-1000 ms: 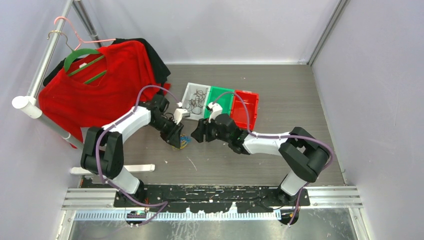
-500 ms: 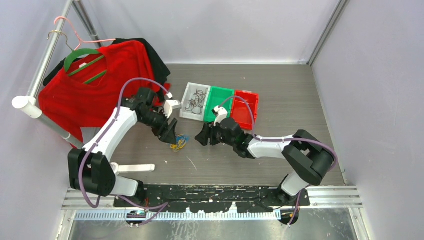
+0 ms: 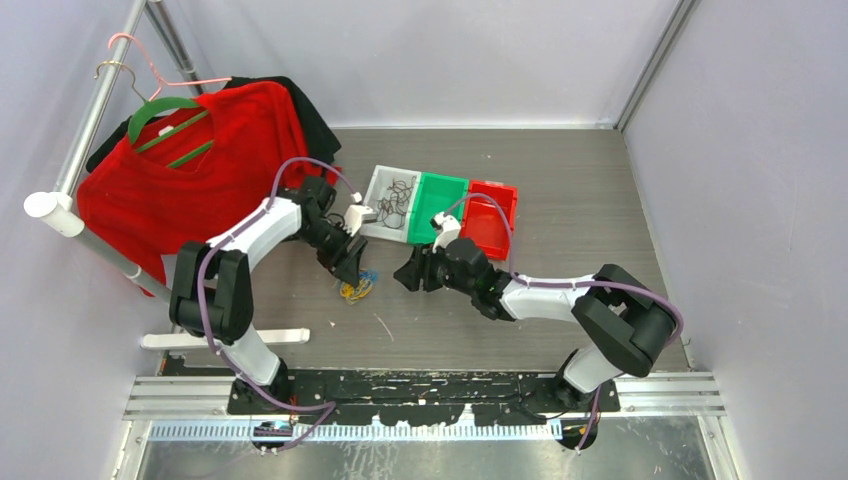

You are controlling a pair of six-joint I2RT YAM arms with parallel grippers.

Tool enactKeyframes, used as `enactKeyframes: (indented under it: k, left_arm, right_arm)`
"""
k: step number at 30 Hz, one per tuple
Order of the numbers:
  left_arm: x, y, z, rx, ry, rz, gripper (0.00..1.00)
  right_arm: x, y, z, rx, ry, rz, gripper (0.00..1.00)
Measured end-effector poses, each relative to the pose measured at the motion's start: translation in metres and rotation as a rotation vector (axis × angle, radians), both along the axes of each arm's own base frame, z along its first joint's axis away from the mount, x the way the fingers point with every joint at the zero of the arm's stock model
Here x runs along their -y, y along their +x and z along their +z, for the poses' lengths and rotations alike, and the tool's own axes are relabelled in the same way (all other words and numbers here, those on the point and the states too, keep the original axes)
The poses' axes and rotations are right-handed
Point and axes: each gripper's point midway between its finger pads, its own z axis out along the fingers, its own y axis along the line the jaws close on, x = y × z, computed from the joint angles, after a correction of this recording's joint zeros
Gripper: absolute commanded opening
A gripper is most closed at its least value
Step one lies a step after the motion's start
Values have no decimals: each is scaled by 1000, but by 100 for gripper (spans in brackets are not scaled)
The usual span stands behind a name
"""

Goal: Untangle the cables

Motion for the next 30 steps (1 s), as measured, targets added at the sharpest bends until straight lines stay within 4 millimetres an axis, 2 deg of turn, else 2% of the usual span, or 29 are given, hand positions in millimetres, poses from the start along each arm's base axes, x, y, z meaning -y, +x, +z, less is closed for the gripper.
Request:
enactKeyframes:
  k: [6, 11, 15, 17, 19, 22, 25, 30]
  left_arm:
    - [8, 7, 5, 26, -25, -7, 35]
    - [12, 10, 6, 38, -37, -5, 28]
    - [13, 13, 6, 46, -40, 9, 6]
    - [14, 15, 6, 52, -42, 14, 0]
    - [14, 16, 6, 49, -39, 22, 0]
    - [12, 12, 9, 35, -32, 31, 0]
    - [12, 9, 26, 46, -39, 52, 0]
    - [14, 3, 81, 138, -93, 103, 0]
  right_arm:
    - [0, -1, 1, -5, 15, -4, 50]
    - [-2, 0, 5, -6, 39, -9, 46]
    - [-3, 0, 6, -8, 46, -11, 39]
    - [-3, 0, 6, -11, 48, -11, 39]
    - [-3, -1, 6, -14, 51, -9, 41]
    - [-4, -1, 7, -12, 56, -5, 52]
    - [-7, -4, 9, 9, 53, 12, 64]
    - [-26, -21, 20, 95, 28, 91, 68]
